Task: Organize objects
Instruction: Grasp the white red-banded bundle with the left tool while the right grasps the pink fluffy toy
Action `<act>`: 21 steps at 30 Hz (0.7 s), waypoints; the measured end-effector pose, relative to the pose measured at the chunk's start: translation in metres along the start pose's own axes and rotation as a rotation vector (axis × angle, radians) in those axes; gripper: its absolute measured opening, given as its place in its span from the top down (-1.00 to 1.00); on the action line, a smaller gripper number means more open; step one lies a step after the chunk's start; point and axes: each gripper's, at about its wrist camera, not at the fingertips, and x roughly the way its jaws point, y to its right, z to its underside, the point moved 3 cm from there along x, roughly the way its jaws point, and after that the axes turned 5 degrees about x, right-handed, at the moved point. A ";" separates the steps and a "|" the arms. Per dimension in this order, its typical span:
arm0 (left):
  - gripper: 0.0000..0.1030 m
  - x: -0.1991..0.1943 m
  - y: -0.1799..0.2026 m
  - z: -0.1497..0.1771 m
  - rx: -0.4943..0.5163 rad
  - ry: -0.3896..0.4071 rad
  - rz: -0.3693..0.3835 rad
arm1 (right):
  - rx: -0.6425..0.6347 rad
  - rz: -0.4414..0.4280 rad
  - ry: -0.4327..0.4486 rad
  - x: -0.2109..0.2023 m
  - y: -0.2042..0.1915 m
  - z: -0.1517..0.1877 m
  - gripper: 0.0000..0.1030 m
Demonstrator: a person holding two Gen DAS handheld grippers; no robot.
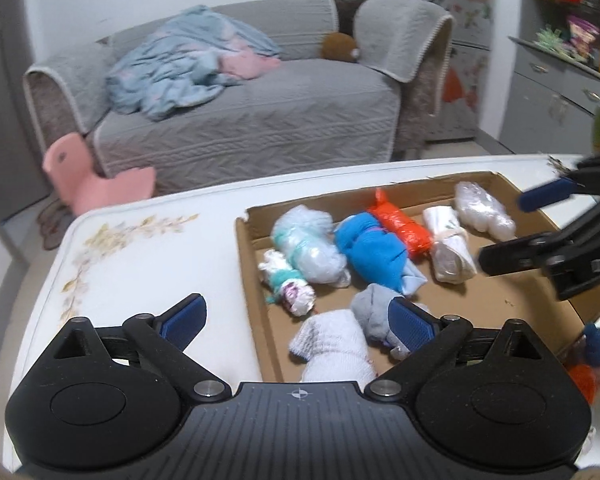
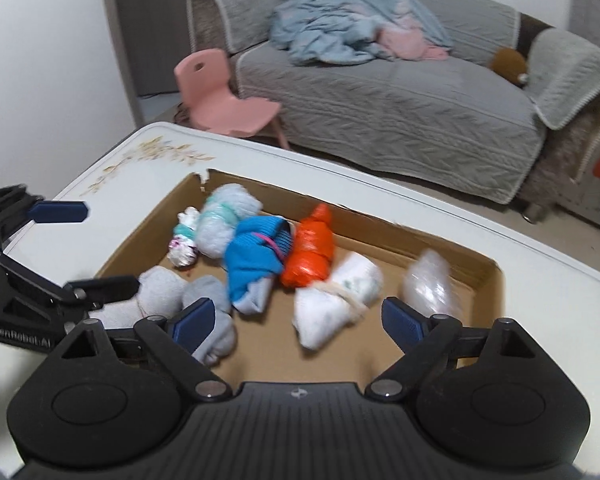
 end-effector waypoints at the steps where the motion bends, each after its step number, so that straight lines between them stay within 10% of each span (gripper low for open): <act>1: -0.92 -0.003 0.000 0.001 -0.015 -0.001 -0.007 | 0.013 0.008 0.005 -0.004 0.003 0.002 -0.74; 21: -0.92 -0.078 0.005 0.058 -0.077 0.046 -0.078 | 0.170 0.029 0.097 -0.063 0.027 0.064 -0.81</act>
